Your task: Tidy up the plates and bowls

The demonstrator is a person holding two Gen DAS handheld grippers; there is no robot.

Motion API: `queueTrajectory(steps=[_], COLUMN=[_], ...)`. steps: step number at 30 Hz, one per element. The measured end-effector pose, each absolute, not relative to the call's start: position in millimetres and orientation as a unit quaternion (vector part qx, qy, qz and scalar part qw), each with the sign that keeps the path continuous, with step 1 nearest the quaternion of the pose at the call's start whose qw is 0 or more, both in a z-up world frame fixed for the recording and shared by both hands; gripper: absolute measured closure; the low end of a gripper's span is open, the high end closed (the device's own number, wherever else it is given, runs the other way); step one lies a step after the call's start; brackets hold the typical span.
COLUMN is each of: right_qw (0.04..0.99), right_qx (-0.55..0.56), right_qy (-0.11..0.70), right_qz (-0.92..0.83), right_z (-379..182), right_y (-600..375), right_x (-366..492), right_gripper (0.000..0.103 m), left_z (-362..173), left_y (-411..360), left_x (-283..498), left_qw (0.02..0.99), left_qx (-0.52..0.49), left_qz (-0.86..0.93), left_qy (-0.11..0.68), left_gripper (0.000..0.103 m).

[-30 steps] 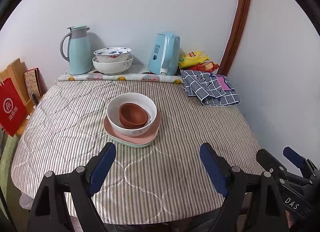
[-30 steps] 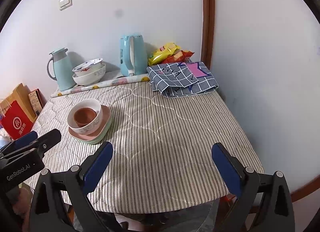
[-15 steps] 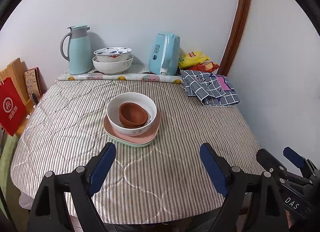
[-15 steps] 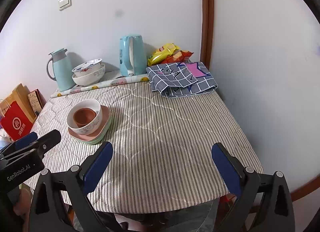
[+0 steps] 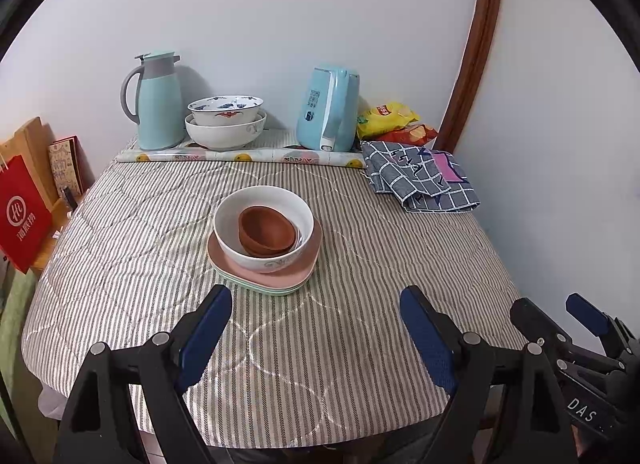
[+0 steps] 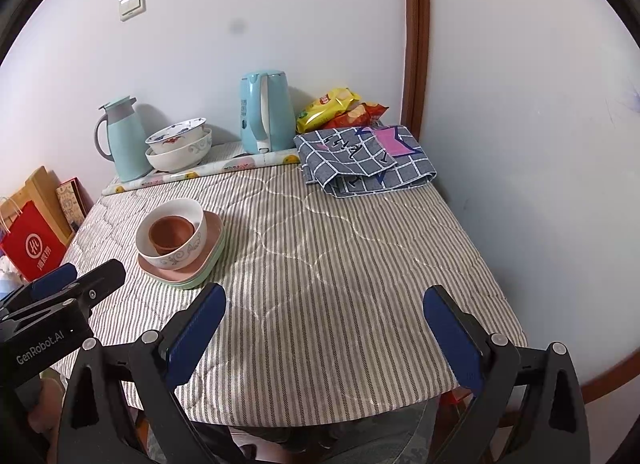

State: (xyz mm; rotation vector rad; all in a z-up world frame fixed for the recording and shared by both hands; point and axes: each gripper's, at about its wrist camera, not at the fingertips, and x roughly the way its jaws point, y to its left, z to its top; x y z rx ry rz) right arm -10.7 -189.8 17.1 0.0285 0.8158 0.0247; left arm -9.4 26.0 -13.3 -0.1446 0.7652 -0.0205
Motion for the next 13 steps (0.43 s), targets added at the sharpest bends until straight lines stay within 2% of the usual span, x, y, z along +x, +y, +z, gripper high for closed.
queueTrajectory(steps=[10,13], right_qw=[0.918,0.917], right_qx=[0.013,0.015], right_qy=[0.397,0.399], right_qz=[0.016,0.018], right_z=[17.2,14.5], right_y=[-187.9,-187.4], right_x=[-10.9,-8.6], right_gripper=[0.005,0.005], left_z=[-12.2,-12.8], left_y=[28.3,28.7], left_x=[-9.4,-7.9], left_qw=[0.926,0.928], left_qx=[-0.071,-0.069], left_qz=[-0.005,-0.004], left_qy=[0.370,0.367], left_gripper=[0.017,0.015])
